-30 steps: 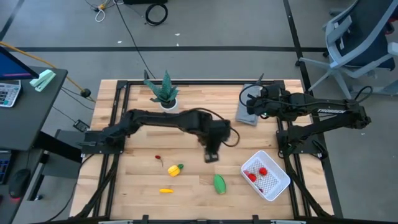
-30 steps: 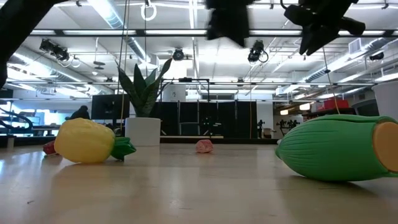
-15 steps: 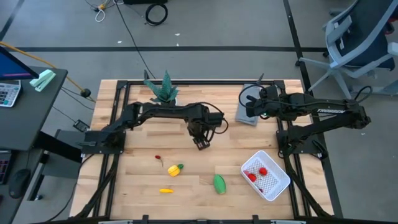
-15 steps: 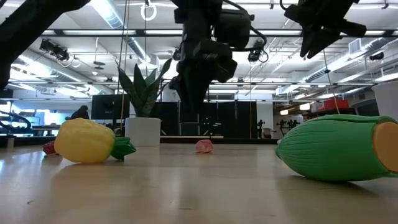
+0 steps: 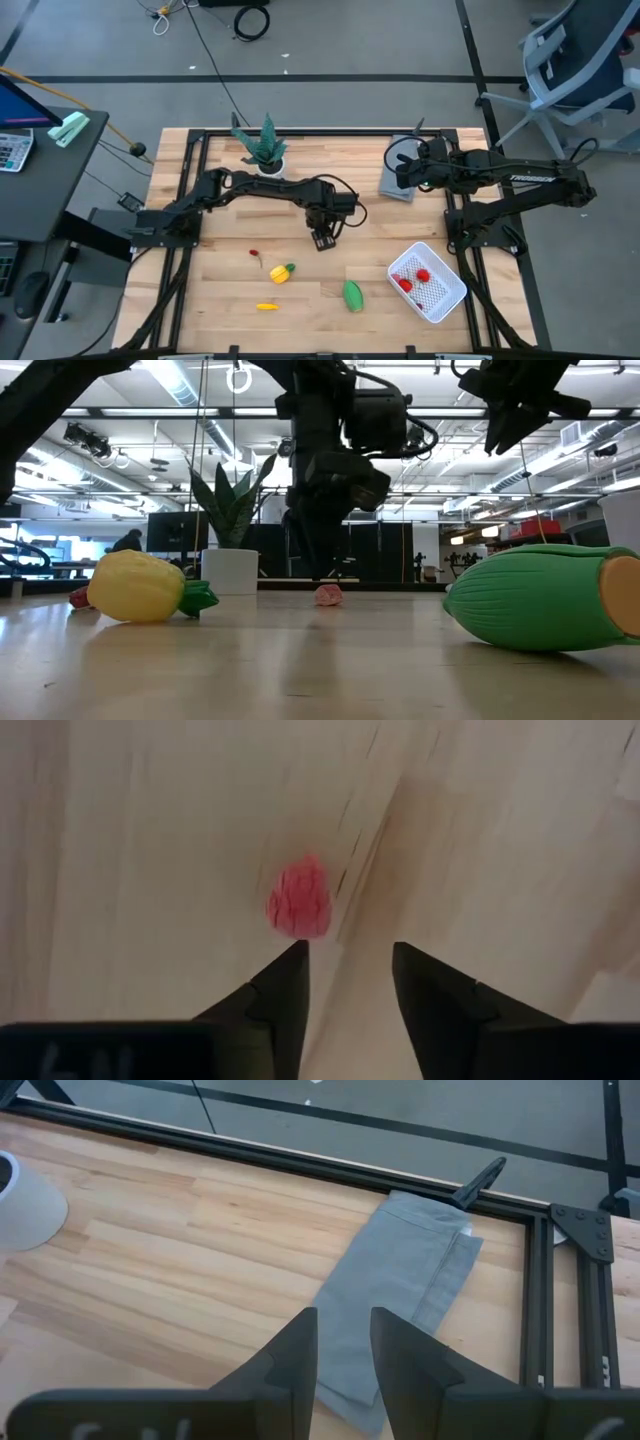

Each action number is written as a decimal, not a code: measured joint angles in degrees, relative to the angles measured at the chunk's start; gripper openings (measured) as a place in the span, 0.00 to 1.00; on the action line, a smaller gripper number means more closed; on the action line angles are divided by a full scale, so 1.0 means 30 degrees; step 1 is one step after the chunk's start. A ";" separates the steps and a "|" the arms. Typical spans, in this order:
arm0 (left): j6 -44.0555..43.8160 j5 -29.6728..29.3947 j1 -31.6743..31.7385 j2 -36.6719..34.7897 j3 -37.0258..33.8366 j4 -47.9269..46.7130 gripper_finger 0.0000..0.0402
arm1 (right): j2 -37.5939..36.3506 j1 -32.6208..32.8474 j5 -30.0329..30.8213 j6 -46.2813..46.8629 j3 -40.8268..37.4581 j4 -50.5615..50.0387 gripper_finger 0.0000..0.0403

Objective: Pick and placing Produce into tupperware
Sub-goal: Put the pink peach into the white basket

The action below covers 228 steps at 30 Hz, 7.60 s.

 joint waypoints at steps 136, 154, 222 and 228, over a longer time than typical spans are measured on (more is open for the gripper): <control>0.0261 -0.4746 -0.1061 0.1384 0.2287 -0.3453 0.58 | 0.0131 0.0005 0.0022 0.0007 -0.0036 -0.0240 0.26; -0.0364 -0.4739 -0.1195 0.1355 0.0701 -0.3597 0.58 | 0.0124 0.0000 0.0015 0.0058 -0.0036 -0.0153 0.26; 0.0942 -0.0144 -0.2374 0.0889 1.0316 0.8111 0.10 | 0.0109 0.0007 0.0025 0.0066 -0.0044 -0.0020 0.26; 0.0560 -0.0157 -0.2212 0.1481 1.0028 0.7321 0.10 | 0.0109 0.0007 0.0022 0.0058 -0.0044 0.0050 0.26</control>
